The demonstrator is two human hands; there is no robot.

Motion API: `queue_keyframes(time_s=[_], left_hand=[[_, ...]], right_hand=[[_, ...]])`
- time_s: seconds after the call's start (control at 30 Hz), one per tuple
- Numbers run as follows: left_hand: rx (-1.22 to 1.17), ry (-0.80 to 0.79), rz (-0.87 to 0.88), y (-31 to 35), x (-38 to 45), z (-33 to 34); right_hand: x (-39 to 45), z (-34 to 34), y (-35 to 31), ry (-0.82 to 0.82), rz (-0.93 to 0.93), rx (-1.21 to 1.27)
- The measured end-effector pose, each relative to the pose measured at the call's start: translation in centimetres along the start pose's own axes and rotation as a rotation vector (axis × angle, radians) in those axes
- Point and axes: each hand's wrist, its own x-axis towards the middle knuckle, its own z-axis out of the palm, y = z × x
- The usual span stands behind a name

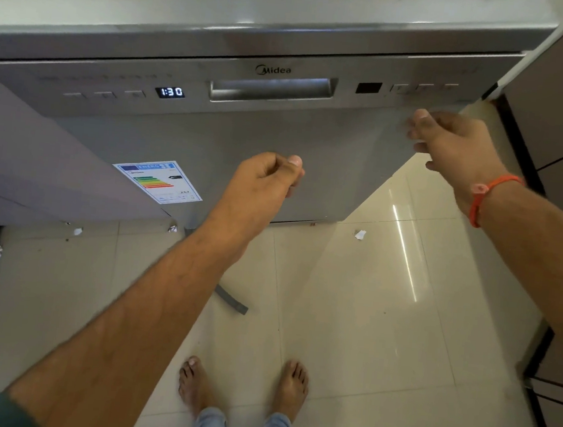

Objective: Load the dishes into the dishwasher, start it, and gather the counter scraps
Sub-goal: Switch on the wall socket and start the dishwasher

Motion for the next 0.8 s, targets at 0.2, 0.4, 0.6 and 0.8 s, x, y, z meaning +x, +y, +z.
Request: queue_keyframes(time_s=[0.2,0.4,0.6,0.8], left_hand=[[0.222,-0.068,0.029,0.9,-1.7,-1.5],[0.571,-0.033,0.113,1.7,-3.6,-3.6],[0.688,0.049,0.159,3.9,-7.1,-6.5],[0.682,0.131,0.206,5.6,-12.3,-8.8]], right_hand=[[-2.9,1.6,-1.8,-0.043,-0.157,-0.261],[-6.9,3.7,-4.7,-0.037,-0.191,-0.433],[-11.6,4.8,-8.3,-0.055,-0.207,-0.465],[-16.6,5.3,-13.1,-0.108,-0.201,-0.38]])
